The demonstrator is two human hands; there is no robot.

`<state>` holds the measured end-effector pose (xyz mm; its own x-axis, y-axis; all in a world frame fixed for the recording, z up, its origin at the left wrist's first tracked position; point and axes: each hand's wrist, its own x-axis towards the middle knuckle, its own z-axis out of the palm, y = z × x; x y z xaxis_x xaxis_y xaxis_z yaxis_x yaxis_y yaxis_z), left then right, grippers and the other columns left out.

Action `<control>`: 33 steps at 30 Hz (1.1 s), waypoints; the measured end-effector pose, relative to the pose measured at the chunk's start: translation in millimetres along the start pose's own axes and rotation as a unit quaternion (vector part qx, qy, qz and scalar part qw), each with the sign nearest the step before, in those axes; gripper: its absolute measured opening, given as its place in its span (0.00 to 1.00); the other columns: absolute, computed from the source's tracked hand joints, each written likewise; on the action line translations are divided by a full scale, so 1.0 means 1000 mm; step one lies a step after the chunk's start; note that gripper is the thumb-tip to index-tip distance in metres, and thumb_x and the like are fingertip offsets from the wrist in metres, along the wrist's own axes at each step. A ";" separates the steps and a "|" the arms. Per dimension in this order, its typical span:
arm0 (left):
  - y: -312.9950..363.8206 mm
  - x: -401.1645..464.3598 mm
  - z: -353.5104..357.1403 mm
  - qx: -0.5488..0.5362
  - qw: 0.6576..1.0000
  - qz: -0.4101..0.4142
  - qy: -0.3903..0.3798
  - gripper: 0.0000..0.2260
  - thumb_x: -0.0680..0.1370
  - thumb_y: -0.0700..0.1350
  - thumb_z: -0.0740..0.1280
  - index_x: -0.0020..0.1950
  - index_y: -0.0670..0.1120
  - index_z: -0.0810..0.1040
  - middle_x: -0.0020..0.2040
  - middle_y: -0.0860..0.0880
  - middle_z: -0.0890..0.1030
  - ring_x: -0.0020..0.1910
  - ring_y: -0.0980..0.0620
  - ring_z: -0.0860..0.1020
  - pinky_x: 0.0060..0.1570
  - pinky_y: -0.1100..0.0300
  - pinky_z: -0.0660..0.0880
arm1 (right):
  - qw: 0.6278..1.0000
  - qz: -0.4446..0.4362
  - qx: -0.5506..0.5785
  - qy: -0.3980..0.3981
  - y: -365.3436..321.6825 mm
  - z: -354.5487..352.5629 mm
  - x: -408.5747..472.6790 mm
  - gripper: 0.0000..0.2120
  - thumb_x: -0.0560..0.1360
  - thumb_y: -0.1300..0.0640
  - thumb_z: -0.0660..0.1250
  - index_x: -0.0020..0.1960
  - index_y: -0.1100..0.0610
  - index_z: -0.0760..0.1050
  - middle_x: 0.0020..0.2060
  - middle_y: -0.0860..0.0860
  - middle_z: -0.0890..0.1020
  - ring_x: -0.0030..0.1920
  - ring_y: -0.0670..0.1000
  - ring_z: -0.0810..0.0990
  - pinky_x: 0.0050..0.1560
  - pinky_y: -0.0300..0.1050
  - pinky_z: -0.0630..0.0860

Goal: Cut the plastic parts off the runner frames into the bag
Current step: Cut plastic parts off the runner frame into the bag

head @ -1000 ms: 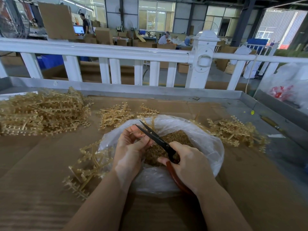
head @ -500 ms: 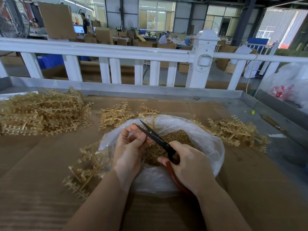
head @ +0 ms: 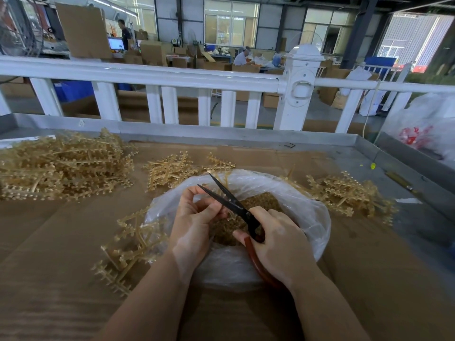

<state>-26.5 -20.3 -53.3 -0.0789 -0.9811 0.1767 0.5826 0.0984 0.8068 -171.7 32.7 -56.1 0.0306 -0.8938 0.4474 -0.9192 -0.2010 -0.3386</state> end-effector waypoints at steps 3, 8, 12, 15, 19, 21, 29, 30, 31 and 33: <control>-0.003 0.001 -0.002 -0.006 1.000 0.001 0.001 0.16 0.75 0.24 0.58 0.48 0.45 0.66 0.31 0.45 0.78 0.29 0.52 0.77 0.33 0.63 0.77 | 1.000 -0.002 0.018 -0.002 0.000 -0.002 0.000 0.17 0.71 0.36 0.61 0.52 0.46 0.73 0.38 0.41 0.73 0.41 0.45 0.73 0.41 0.38 0.70; -0.007 0.004 -0.007 -0.014 1.000 -0.001 -0.009 0.16 0.75 0.25 0.60 0.47 0.48 0.65 0.29 0.47 0.77 0.30 0.53 0.77 0.34 0.62 0.78 | 1.000 0.001 0.022 -0.007 0.000 -0.005 0.001 0.15 0.72 0.38 0.64 0.51 0.47 0.75 0.36 0.41 0.73 0.38 0.43 0.72 0.35 0.30 0.63; -0.009 0.006 -0.010 -0.015 1.000 0.002 -0.003 0.16 0.73 0.27 0.62 0.46 0.48 0.65 0.28 0.50 0.77 0.29 0.53 0.77 0.33 0.63 0.77 | 1.000 0.002 0.019 -0.009 0.000 -0.005 0.001 0.15 0.72 0.38 0.65 0.51 0.47 0.75 0.37 0.42 0.76 0.38 0.44 0.74 0.35 0.32 0.64; -0.011 0.007 -0.011 -0.012 1.000 0.008 -0.004 0.16 0.73 0.27 0.62 0.46 0.48 0.65 0.28 0.51 0.77 0.29 0.54 0.78 0.33 0.64 0.77 | 1.000 0.002 0.014 -0.007 0.000 -0.005 0.001 0.15 0.72 0.38 0.65 0.52 0.47 0.75 0.37 0.42 0.77 0.38 0.44 0.74 0.35 0.33 0.65; -0.012 0.008 -0.012 -0.007 1.000 0.016 -0.006 0.16 0.73 0.26 0.62 0.46 0.47 0.65 0.28 0.52 0.77 0.29 0.55 0.78 0.33 0.64 0.77 | 1.000 0.003 0.010 -0.007 0.000 -0.004 0.001 0.16 0.72 0.38 0.65 0.53 0.47 0.75 0.38 0.43 0.78 0.38 0.44 0.75 0.37 0.34 0.68; -0.012 0.008 -0.011 -0.003 1.000 0.017 -0.005 0.16 0.74 0.26 0.62 0.46 0.47 0.65 0.28 0.52 0.77 0.29 0.55 0.78 0.33 0.64 0.77 | 1.000 0.004 0.012 -0.006 0.000 -0.004 0.001 0.16 0.72 0.38 0.65 0.53 0.47 0.76 0.38 0.44 0.79 0.38 0.44 0.75 0.38 0.36 0.70; -0.009 0.006 -0.009 -0.004 1.000 0.009 0.018 0.16 0.74 0.27 0.62 0.48 0.48 0.65 0.29 0.52 0.78 0.31 0.56 0.79 0.33 0.64 0.77 | 1.000 0.001 0.005 0.006 0.000 -0.004 0.000 0.16 0.71 0.37 0.65 0.51 0.48 0.76 0.34 0.40 0.73 0.35 0.43 0.71 0.33 0.30 0.61; -0.009 0.006 -0.009 -0.005 1.000 0.009 0.024 0.16 0.74 0.28 0.63 0.49 0.48 0.65 0.29 0.52 0.79 0.31 0.56 0.79 0.33 0.64 0.77 | 1.000 0.000 0.004 0.009 -0.001 -0.003 0.000 0.16 0.71 0.36 0.64 0.50 0.48 0.75 0.34 0.40 0.72 0.35 0.43 0.71 0.33 0.29 0.60; -0.009 0.006 -0.008 -0.003 1.000 0.010 0.029 0.16 0.74 0.28 0.63 0.50 0.47 0.66 0.29 0.52 0.78 0.30 0.56 0.79 0.33 0.65 0.77 | 1.000 -0.001 0.002 0.014 -0.001 -0.003 0.000 0.17 0.71 0.36 0.63 0.49 0.48 0.75 0.34 0.40 0.72 0.34 0.43 0.71 0.32 0.29 0.60; -0.009 0.007 -0.007 0.005 0.999 0.010 0.039 0.15 0.74 0.28 0.63 0.51 0.47 0.66 0.29 0.52 0.79 0.31 0.56 0.80 0.34 0.65 0.78 | 1.000 -0.002 -0.001 0.021 -0.001 -0.002 0.000 0.18 0.71 0.35 0.60 0.49 0.47 0.75 0.33 0.40 0.72 0.35 0.42 0.70 0.33 0.29 0.59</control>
<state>-27.1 -29.0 -63.6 -0.0026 -0.9889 0.1487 0.5755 0.1201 0.8089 -171.3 34.0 -54.0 0.0175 -0.8756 0.4828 -0.9196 -0.2036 -0.3361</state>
